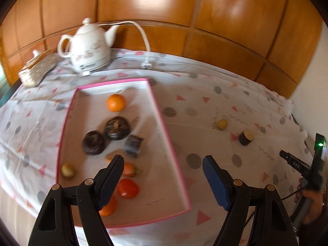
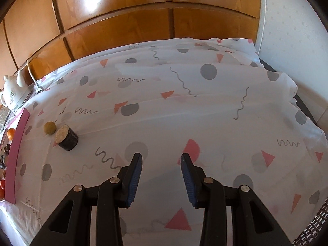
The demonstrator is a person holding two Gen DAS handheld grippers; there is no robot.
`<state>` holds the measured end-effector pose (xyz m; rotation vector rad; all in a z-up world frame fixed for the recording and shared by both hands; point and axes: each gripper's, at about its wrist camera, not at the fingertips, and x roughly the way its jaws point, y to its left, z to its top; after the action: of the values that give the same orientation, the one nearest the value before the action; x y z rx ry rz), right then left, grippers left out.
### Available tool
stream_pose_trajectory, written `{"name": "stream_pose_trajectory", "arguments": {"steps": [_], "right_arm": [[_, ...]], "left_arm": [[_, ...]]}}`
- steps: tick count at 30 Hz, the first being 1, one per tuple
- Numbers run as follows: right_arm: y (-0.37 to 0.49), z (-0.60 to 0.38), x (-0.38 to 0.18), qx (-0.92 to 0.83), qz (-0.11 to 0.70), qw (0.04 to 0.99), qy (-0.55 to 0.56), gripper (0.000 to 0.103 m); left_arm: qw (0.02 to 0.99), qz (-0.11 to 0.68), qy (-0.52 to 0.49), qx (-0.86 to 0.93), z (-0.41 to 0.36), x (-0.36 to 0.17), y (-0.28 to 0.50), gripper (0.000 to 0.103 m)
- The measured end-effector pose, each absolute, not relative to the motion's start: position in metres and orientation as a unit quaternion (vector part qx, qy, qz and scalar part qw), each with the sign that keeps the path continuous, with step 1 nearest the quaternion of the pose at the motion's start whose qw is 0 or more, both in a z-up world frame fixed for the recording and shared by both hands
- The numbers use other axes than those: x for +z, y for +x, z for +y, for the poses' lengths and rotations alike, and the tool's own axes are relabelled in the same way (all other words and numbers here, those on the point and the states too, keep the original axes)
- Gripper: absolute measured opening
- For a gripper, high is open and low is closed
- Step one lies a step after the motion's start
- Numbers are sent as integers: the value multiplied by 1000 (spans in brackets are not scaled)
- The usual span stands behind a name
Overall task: Organize fruits
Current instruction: 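Reach the left gripper to the small yellow round fruit and grasp it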
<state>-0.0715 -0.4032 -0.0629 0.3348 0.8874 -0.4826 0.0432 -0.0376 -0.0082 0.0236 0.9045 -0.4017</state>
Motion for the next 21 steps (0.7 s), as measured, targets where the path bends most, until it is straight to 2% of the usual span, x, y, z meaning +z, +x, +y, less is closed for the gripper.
{"name": "stream_pose_trajectory", "arguments": {"steps": [10, 21], "right_arm": [[-85, -427, -64, -266, 412, 852, 184, 40], [-86, -435, -70, -270, 415, 848, 188, 40]], "left_arm": [[861, 445, 53, -242, -98, -15, 68, 79], [832, 485, 62, -262, -155, -46, 100, 70]]}}
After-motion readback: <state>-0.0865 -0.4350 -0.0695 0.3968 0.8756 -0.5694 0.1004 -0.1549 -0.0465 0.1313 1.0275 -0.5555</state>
